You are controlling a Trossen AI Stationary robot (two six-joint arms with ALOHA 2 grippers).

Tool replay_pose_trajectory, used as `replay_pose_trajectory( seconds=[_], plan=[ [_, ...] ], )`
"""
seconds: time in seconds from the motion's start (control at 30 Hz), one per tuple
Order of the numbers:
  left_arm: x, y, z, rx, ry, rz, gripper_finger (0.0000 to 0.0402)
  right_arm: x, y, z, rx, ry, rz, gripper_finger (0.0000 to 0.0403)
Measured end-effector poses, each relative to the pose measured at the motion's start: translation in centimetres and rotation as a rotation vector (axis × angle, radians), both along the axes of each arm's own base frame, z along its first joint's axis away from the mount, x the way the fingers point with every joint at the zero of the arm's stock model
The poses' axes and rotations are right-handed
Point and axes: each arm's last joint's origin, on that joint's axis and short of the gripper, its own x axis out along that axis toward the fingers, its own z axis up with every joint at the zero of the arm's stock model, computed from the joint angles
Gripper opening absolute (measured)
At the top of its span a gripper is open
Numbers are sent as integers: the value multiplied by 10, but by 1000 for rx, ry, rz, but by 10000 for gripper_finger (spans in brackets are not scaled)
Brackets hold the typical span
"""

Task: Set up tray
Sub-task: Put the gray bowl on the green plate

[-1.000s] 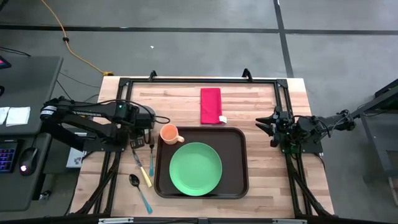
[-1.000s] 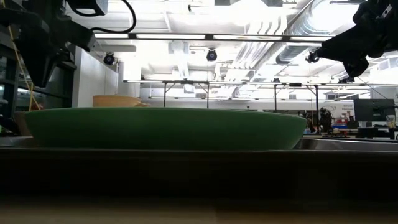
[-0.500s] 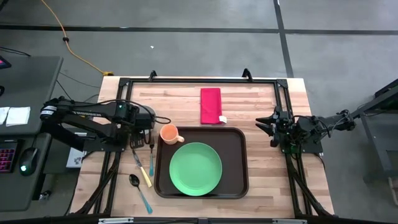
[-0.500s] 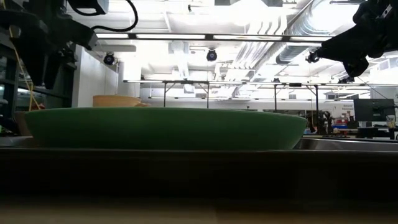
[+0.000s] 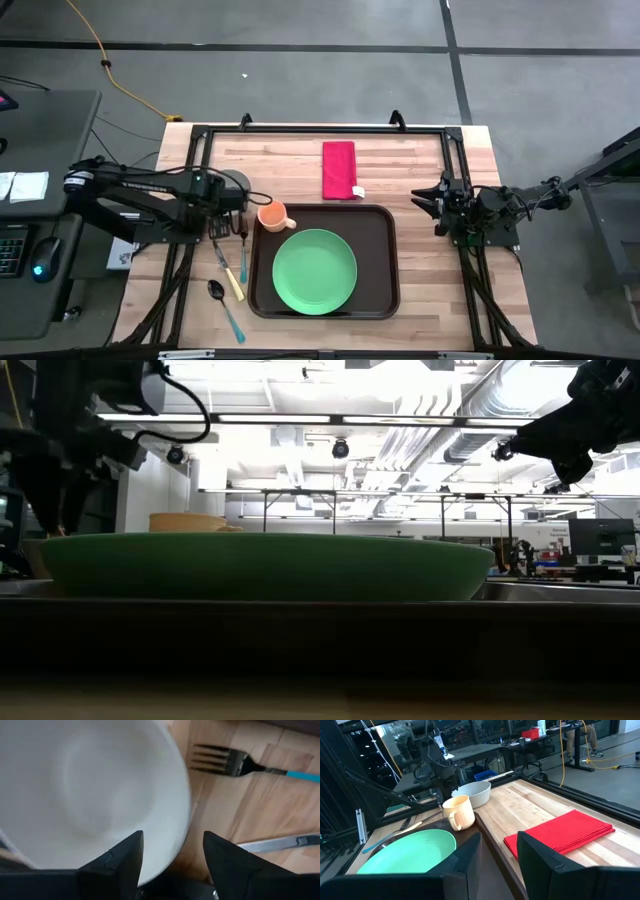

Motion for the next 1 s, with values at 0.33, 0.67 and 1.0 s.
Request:
replay_pose_trajectory(
  seconds=[0.33, 0.67, 1.0],
  plan=[
    [-10, 0, -6, -3, -97, 11, 233, 0, 0, 0, -1, 2, -1, 103],
    [-13, -1, -4, -54, -118, 23, 232, 0, 0, -1, -3, 7, -1, 103],
    [-7, -2, -10, -70, -68, 93, 232, 0, 0, -1, -7, 8, -11, 103]
  ],
)
